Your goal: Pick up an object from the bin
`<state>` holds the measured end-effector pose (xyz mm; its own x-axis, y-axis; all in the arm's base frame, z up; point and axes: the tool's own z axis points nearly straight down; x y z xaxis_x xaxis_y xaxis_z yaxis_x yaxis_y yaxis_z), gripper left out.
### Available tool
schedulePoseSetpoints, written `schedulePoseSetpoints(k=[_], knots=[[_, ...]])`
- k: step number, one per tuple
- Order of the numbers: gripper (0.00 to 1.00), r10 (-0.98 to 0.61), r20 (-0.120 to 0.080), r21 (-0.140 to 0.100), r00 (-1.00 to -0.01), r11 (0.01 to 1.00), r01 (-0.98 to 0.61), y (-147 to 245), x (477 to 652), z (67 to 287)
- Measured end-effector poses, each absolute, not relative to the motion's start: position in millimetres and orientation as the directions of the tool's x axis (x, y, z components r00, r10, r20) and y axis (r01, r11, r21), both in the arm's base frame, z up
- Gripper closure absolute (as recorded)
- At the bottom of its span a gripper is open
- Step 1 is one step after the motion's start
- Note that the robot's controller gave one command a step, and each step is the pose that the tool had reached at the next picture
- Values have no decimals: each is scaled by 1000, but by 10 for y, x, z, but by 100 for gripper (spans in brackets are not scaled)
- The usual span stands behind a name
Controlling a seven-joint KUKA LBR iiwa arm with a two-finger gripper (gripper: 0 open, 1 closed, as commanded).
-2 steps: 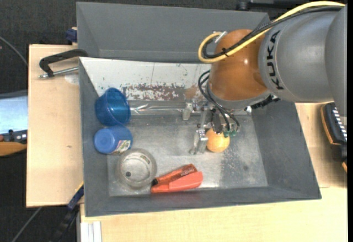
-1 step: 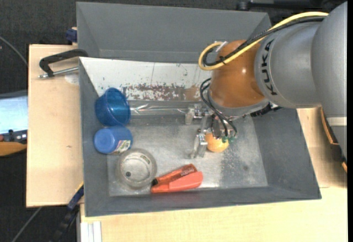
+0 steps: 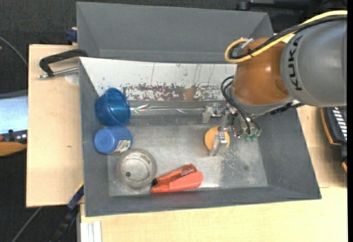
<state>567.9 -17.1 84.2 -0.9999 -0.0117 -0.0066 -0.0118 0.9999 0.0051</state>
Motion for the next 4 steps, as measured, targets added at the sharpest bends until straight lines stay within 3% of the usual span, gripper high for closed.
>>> schedulePoseSetpoints(k=[1,2,3,4], knots=[[100,161,-4,4,-987,987,161,-338,5559,926],[100,161,-4,4,-987,987,161,-339,5559,926],[100,152,2,4,-988,988,152,-340,5441,1362],[100,146,-8,5,-989,989,146,-287,5486,1840]])
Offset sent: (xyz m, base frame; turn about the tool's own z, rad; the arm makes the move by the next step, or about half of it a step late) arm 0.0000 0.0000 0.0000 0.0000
